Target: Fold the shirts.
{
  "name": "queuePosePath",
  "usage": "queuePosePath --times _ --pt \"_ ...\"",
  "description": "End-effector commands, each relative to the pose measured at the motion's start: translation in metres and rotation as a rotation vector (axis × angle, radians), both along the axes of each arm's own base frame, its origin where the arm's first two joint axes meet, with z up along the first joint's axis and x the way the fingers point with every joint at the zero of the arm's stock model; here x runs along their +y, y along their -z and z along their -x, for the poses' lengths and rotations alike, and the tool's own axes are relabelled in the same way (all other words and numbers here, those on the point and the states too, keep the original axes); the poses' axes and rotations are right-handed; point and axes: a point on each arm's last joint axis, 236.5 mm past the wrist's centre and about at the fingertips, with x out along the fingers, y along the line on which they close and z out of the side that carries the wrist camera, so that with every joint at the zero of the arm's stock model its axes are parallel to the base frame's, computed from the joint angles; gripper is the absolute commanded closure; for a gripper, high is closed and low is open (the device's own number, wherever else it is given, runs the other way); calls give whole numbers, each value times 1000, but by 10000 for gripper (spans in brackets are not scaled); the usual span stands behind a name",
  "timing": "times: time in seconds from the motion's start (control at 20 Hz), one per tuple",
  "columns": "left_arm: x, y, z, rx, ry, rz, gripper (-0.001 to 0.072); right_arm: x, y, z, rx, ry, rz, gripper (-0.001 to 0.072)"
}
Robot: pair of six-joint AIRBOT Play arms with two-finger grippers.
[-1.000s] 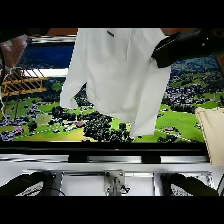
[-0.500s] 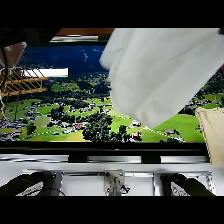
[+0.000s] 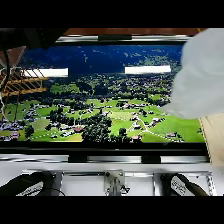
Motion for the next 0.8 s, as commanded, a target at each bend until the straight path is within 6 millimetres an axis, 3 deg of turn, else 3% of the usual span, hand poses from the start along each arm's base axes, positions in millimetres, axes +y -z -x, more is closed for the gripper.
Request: queuePosePath --times 0.0,0.4,0.75 --pt "-2 7 7 31 25 -20 238 -47 -5 44 -27 172 5 646" --pt "-7 29 24 111 91 -81 239 -103 -24 115 -122 405 50 646" --pt "-9 45 38 201 130 -111 239 -135 -18 155 -121 534 50 646"
